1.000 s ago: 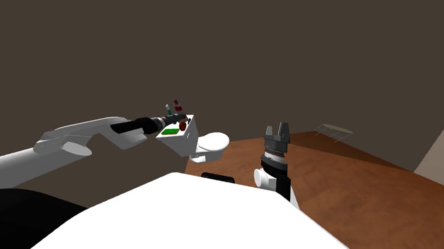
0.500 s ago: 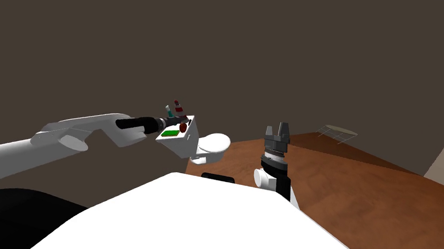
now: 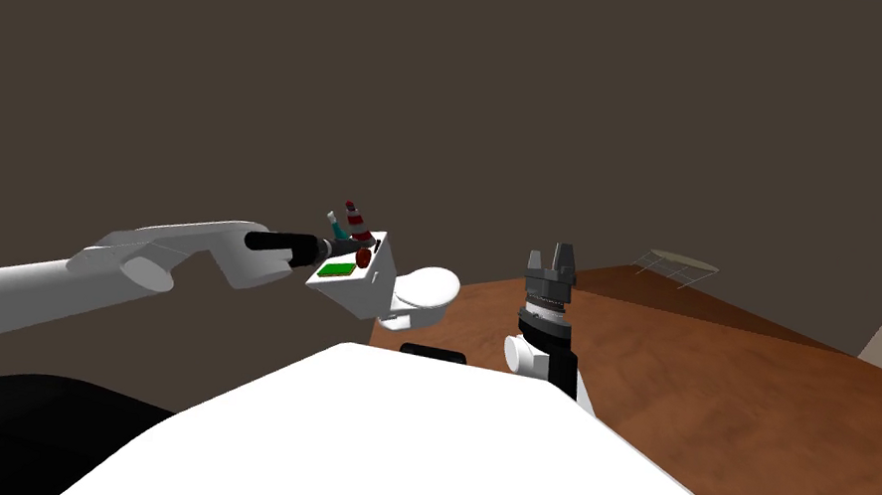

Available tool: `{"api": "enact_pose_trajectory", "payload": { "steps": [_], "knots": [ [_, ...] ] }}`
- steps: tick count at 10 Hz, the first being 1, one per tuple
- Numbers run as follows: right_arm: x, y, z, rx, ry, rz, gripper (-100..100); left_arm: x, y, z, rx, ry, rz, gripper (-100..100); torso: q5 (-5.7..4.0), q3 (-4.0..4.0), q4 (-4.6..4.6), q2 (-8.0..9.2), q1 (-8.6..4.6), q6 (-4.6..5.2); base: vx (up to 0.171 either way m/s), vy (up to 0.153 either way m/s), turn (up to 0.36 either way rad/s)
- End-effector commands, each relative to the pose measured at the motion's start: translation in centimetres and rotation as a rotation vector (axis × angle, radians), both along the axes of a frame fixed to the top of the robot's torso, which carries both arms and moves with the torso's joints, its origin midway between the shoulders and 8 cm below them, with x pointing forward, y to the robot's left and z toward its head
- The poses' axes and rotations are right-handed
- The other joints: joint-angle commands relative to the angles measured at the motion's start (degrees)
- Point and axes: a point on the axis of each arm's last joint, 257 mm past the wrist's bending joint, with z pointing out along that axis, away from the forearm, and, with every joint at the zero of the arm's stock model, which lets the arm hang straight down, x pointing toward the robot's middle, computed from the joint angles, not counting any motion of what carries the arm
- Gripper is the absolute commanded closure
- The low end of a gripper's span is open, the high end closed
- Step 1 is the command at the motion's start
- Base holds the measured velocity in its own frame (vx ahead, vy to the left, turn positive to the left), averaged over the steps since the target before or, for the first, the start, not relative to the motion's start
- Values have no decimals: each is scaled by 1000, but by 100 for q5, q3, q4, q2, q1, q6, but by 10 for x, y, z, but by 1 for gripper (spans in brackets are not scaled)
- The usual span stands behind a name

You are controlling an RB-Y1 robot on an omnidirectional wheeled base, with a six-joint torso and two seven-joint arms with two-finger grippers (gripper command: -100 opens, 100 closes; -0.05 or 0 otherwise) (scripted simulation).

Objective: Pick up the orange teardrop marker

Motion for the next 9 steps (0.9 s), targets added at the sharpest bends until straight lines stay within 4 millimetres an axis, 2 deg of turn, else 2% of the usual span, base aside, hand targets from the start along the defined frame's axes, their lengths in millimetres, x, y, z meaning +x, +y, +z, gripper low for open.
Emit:
{"api": "enact_pose_trajectory", "payload": {
  "steps": [1, 5, 9],
  "knots": [
    [0, 0, 0, 0, 0, 0, 0, -4, 3, -8, 10, 42, 10, -100, 0, 0, 0, 0, 0, 0, 69, 42, 1],
    [0, 0, 0, 0, 0, 0, 0, -35, 5, -43, 65, 243, 31, -100, -1, -4, -2, -6, -5, 1, 86, 35, -8],
    [0, 0, 0, 0, 0, 0, 0, -60, 4, -62, 104, 370, 34, -100, 0, 4, 1, 7, -3, 0, 61, 37, -24]
  ]
}}
